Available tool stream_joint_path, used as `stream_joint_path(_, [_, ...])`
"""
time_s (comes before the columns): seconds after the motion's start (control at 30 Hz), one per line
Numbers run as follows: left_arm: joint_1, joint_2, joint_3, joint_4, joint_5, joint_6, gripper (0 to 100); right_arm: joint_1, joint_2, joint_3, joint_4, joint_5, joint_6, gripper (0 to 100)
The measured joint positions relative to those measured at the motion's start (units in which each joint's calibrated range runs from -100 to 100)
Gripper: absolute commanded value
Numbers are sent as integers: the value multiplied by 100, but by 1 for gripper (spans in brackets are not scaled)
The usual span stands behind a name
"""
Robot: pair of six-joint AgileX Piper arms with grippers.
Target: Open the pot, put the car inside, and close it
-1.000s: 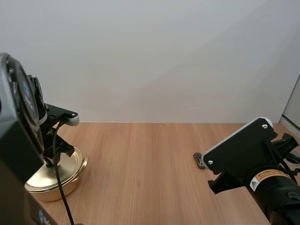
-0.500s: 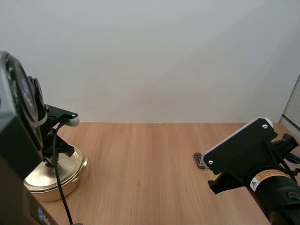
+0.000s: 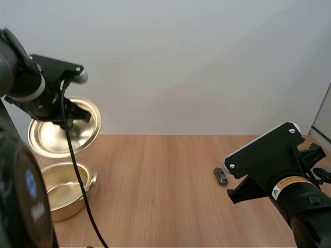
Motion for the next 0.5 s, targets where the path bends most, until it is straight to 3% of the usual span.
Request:
stream_joint_path(0.17, [0,-953,-188,-848,81,297,0,0,953,-590,381,-63,472,0])
stream_joint_path(0.33, [0,-1945,-188,-1708,22,279,0,0,1868,-1338,934,-61,472,0])
stream_joint_path(0.5, [0,-2939,-188,-2443,-625,-104,0,0,2904,-2139,1128,-212,463,44])
